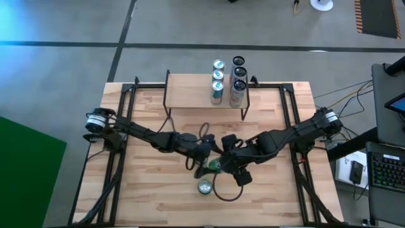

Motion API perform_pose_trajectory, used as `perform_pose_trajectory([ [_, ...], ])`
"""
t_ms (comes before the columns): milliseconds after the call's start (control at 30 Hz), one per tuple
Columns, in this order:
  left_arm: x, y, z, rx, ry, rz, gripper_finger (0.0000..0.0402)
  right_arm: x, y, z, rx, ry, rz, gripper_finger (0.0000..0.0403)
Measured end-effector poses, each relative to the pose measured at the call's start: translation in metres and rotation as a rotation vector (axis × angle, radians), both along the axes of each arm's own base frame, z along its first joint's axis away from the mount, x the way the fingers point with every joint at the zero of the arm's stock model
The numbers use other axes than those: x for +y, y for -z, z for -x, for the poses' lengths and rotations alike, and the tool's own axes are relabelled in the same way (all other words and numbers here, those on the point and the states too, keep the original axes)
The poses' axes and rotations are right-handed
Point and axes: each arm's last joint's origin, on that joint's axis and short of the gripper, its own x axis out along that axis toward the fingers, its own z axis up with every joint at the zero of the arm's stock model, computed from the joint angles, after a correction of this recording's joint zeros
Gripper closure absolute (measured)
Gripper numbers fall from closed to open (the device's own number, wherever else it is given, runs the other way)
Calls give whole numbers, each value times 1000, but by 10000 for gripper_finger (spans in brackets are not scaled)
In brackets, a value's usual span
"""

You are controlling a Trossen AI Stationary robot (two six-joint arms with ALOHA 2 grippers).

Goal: Place canned beverage on shelf
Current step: Put the bottom right green soda can on the shelf

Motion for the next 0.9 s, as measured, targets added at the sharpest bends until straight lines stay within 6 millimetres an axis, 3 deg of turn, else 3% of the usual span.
perform_pose_trajectory([
  [167, -7, 1, -21, 28, 146, 5, 24, -1, -4, 4, 4, -10, -6, 101],
  [300, -8, 2, -31, 25, 161, 8, 24, -1, -5, 6, 12, -9, -25, 101],
  [767, -4, -1, -33, 22, 236, 60, 121, 15, -5, 16, 61, -34, -85, 94],
  [900, -5, -2, -33, 25, 238, 72, 126, 16, -5, 15, 47, -37, -95, 88],
])
